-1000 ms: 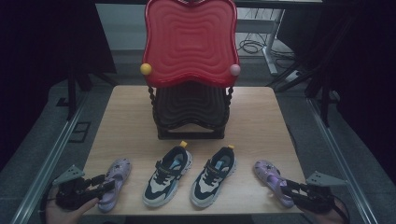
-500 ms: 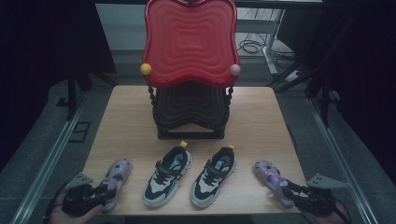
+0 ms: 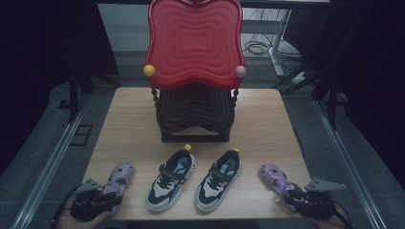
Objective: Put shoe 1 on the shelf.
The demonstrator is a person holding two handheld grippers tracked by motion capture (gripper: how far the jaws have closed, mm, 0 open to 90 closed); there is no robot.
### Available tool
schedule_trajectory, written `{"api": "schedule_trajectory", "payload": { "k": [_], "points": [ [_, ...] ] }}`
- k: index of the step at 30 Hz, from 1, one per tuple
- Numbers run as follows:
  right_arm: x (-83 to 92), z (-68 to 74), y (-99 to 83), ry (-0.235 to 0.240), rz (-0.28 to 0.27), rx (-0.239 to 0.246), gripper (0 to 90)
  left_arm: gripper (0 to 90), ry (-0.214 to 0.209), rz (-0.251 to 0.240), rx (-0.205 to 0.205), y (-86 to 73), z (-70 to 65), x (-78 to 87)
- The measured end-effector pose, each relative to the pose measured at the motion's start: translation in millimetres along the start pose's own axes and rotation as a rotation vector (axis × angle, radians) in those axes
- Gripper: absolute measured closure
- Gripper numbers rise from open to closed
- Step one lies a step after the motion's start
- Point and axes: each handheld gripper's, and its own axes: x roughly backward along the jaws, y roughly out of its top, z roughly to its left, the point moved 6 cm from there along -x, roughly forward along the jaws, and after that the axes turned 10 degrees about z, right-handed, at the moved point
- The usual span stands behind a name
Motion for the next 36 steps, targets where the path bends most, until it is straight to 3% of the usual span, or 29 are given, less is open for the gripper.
{"api": "schedule_trajectory", "payload": {
  "k": [5,10,19,29,36],
  "points": [
    [-10.6,2.2,0.9,-0.005,0.061,0.020,68.7,73.4,-0.018,0.012,-0.015,0.5,-2.1,-1.0],
    [-18.1,2.1,0.2,-0.016,0.097,0.031,81.4,81.8,-0.024,0.024,-0.026,1.4,-2.3,-1.4],
    [-15.5,0.7,2.6,-0.023,0.069,0.039,85.9,87.1,-0.012,-0.004,-0.017,-0.7,3.9,6.9],
    [-6.4,-2.2,12.5,-0.039,0.026,0.038,85.9,87.1,-0.017,-0.083,-0.013,9.1,12.6,29.8],
    [2.1,-4.4,25.5,-0.036,-0.084,0.022,85.8,86.8,-0.062,-0.169,-0.007,18.9,10.5,42.5]
  ]
}}
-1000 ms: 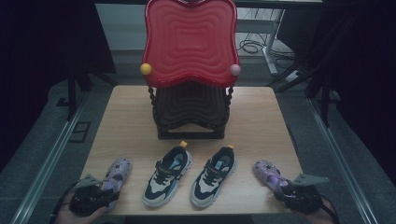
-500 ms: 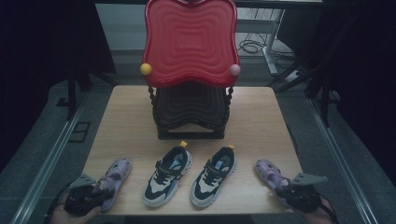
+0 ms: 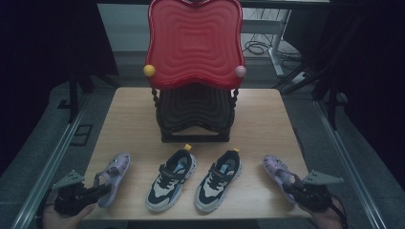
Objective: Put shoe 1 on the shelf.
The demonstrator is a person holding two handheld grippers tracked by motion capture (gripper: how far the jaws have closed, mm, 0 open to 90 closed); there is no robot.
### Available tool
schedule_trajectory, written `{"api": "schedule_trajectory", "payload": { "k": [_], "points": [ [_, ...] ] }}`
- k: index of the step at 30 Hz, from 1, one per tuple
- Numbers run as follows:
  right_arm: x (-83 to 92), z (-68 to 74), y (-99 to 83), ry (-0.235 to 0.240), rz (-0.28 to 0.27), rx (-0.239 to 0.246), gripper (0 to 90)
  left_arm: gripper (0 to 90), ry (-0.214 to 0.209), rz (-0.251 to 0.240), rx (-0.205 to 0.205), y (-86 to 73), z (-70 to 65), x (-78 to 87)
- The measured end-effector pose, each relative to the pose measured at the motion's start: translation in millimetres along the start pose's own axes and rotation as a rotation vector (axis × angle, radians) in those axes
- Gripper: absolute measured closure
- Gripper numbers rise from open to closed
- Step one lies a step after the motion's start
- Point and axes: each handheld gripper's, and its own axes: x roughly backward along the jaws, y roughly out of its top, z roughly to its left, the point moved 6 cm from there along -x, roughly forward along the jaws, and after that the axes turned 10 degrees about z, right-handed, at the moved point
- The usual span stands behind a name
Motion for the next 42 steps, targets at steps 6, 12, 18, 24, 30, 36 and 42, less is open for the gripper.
{"api": "schedule_trajectory", "payload": {
  "k": [6,12,18,24,30,36,42],
  "points": [
    [2.0,-2.4,13.1,0.026,-0.074,-0.021,85.8,86.8,-0.020,-0.084,0.007,16.2,-1.1,3.2],
    [1.4,-3.8,29.2,0.031,-0.129,-0.037,85.7,86.8,-0.042,-0.141,-0.007,30.7,-7.0,3.2],
    [5.8,6.2,47.9,0.050,-0.194,-0.024,85.8,86.8,-0.078,-0.163,-0.055,50.2,-22.6,0.8],
    [3.2,15.9,68.0,0.087,-0.243,-0.002,85.7,86.8,-0.095,-0.196,-0.077,68.2,-31.7,-2.4],
    [-2.0,22.7,85.0,0.109,-0.270,0.008,85.7,86.8,-0.109,-0.222,-0.083,80.1,-37.6,-4.2],
    [-5.3,29.5,99.2,0.123,-0.292,0.015,85.7,86.8,-0.123,-0.239,-0.095,90.6,-43.9,-6.8],
    [-7.7,35.3,110.9,0.134,-0.300,0.027,85.7,86.8,-0.136,-0.244,-0.108,99.2,-49.7,-10.5]
  ]
}}
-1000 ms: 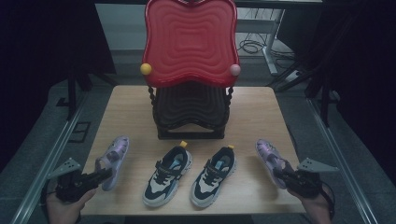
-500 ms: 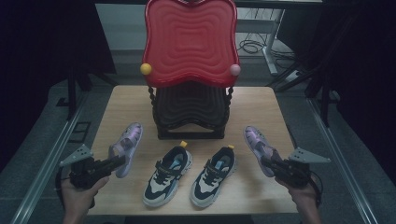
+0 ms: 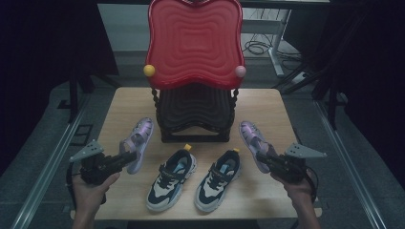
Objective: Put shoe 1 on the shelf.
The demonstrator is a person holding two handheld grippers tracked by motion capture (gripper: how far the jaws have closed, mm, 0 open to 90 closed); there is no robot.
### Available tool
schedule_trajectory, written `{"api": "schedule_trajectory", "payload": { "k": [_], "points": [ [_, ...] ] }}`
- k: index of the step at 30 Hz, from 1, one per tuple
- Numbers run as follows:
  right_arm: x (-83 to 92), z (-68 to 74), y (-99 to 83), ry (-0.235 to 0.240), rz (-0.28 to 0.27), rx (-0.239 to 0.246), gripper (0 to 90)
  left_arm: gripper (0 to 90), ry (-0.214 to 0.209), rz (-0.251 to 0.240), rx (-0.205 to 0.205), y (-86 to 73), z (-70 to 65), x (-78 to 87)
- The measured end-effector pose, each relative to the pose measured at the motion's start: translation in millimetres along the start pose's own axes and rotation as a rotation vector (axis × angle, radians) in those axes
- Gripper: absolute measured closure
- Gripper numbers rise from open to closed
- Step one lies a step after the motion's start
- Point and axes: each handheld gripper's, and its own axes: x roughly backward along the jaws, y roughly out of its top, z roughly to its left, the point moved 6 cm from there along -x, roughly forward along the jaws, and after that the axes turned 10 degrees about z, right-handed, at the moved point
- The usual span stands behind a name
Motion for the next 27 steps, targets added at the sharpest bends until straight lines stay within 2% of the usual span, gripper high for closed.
{"api": "schedule_trajectory", "payload": {
  "k": [14,20,23,27],
  "points": [
    [-24.4,19.2,28.4,0.039,-0.015,0.060,85.7,86.8,-0.035,-0.015,-0.021,17.3,-10.2,-22.2],
    [-30.5,24.1,36.5,0.051,-0.023,0.065,85.6,86.8,-0.038,-0.022,-0.029,22.7,-13.1,-28.8],
    [-33.4,25.6,38.6,0.056,-0.022,0.069,85.7,86.9,-0.059,-0.028,-0.034,25.9,-16.3,-32.7],
    [-37.3,29.4,41.1,0.069,-0.022,0.075,85.7,86.9,-0.052,-0.024,-0.048,28.0,-21.0,-34.9]
  ]
}}
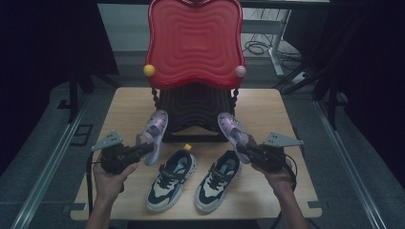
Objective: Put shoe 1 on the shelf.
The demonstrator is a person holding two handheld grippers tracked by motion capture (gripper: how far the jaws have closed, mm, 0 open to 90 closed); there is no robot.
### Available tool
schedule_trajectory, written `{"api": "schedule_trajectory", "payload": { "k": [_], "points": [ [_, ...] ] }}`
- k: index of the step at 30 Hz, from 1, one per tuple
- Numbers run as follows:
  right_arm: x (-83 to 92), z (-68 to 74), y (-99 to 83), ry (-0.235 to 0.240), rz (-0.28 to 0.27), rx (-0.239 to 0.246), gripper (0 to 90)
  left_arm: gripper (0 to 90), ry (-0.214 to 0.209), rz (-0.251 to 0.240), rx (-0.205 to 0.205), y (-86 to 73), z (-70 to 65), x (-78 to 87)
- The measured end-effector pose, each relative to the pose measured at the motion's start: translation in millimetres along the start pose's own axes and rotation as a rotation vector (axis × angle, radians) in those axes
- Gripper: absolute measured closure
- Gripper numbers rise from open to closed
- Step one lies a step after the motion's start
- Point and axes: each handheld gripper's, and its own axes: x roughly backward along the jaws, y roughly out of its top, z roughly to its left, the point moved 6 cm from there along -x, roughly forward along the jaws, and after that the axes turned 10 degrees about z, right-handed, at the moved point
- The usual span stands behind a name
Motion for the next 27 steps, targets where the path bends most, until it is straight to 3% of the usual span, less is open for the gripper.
{"api": "schedule_trajectory", "payload": {
  "k": [5,17,27],
  "points": [
    [-2.5,4.1,3.0,0.010,-0.003,0.005,85.6,86.9,-0.023,0.005,-0.013,1.6,-6.6,-2.9],
    [-7.7,7.9,10.4,0.024,-0.013,0.017,85.6,87.0,-0.033,0.000,-0.027,10.2,-12.3,-17.2],
    [-17.7,13.7,22.1,0.037,-0.019,0.018,85.6,87.1,-0.047,-0.013,-0.051,25.5,-19.3,-31.0]
  ]
}}
